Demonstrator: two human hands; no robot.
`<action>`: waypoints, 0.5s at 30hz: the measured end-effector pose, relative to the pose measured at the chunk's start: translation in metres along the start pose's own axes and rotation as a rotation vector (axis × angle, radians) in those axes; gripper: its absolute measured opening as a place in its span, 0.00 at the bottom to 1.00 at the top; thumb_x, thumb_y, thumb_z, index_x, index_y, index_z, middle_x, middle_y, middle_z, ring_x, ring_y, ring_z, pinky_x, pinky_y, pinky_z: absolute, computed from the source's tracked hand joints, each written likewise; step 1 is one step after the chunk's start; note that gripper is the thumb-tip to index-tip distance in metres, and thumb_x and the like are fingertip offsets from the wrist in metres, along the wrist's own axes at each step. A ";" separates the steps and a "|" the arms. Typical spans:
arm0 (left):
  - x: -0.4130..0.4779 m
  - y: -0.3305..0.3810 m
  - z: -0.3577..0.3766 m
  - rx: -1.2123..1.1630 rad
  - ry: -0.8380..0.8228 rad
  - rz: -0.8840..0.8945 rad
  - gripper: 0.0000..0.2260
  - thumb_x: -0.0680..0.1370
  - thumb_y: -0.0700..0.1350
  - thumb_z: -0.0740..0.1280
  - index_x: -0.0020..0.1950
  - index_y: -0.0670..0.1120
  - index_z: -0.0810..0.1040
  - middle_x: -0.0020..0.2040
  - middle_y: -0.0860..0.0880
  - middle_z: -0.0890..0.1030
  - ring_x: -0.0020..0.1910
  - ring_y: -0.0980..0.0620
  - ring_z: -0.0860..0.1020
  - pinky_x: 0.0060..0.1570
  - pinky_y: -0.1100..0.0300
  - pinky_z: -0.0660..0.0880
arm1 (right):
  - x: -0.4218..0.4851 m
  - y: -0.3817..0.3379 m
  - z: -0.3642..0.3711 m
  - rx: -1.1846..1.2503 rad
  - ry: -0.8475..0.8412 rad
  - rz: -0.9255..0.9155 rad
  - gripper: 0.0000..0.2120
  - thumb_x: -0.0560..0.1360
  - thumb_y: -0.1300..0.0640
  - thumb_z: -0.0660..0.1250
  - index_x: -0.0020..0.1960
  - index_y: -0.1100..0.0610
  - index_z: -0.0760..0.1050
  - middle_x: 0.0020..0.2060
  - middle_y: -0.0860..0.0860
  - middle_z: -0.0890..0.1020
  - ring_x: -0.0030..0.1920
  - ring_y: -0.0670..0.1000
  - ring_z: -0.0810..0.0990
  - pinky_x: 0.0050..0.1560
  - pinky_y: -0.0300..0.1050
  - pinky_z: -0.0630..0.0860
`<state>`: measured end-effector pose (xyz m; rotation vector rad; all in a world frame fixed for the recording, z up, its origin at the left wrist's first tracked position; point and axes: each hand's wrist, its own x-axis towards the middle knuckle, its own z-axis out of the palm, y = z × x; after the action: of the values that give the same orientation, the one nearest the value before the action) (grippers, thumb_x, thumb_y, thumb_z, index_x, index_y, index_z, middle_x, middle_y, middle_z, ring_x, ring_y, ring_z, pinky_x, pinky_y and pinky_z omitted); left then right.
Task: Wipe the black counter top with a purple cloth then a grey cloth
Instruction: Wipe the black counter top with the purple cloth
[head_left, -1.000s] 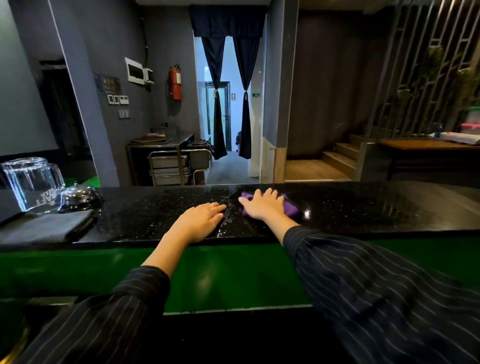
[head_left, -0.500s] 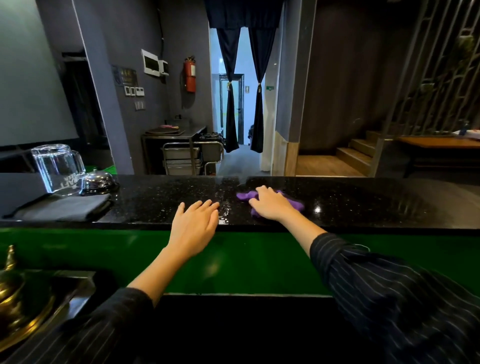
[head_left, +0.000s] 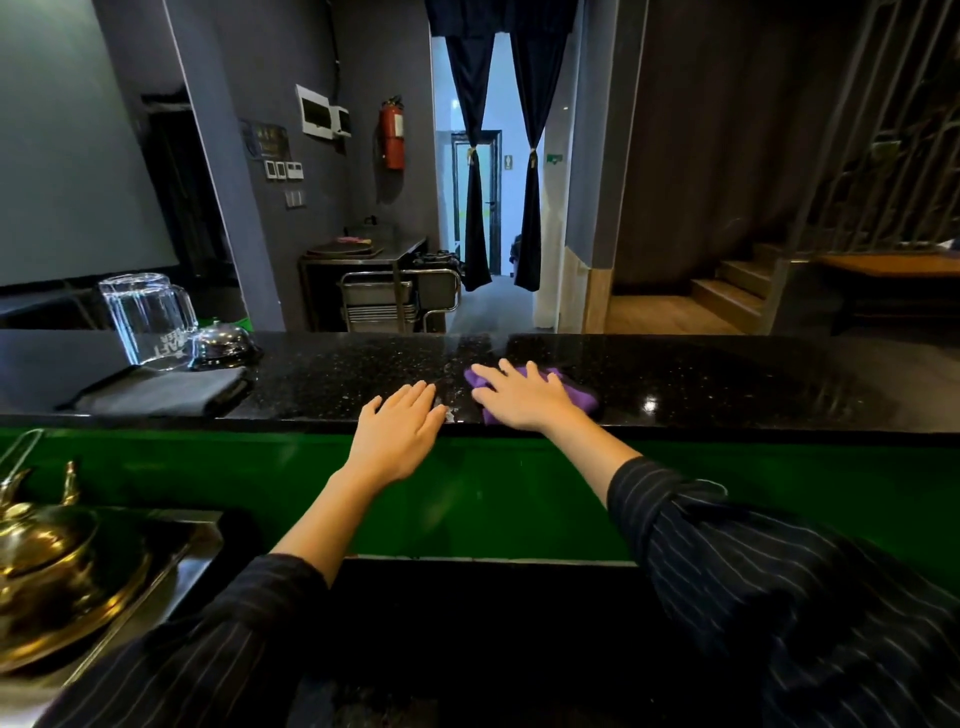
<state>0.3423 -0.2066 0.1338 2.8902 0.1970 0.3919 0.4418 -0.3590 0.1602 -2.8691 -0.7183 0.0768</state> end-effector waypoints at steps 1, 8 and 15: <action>-0.002 -0.001 0.001 0.008 -0.004 0.006 0.23 0.82 0.53 0.48 0.77 0.49 0.55 0.78 0.52 0.55 0.77 0.54 0.52 0.75 0.50 0.48 | -0.002 0.008 -0.002 0.011 0.013 0.033 0.26 0.81 0.41 0.46 0.78 0.40 0.49 0.80 0.50 0.50 0.78 0.62 0.46 0.73 0.66 0.44; -0.001 -0.005 0.000 0.019 -0.098 0.027 0.24 0.82 0.54 0.47 0.78 0.51 0.51 0.79 0.53 0.50 0.78 0.54 0.48 0.75 0.50 0.44 | 0.001 -0.005 -0.001 0.020 0.119 0.462 0.32 0.80 0.43 0.50 0.80 0.53 0.47 0.79 0.59 0.49 0.77 0.67 0.45 0.75 0.66 0.43; 0.001 -0.003 -0.006 -0.101 -0.121 0.014 0.24 0.81 0.47 0.51 0.77 0.52 0.51 0.79 0.52 0.51 0.78 0.52 0.49 0.74 0.50 0.44 | -0.005 -0.075 0.025 0.001 0.221 0.184 0.28 0.81 0.44 0.46 0.77 0.54 0.59 0.76 0.59 0.60 0.75 0.67 0.54 0.73 0.66 0.48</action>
<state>0.3409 -0.2025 0.1391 2.8055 0.1330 0.2221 0.4008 -0.2921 0.1499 -2.8737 -0.4123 -0.2111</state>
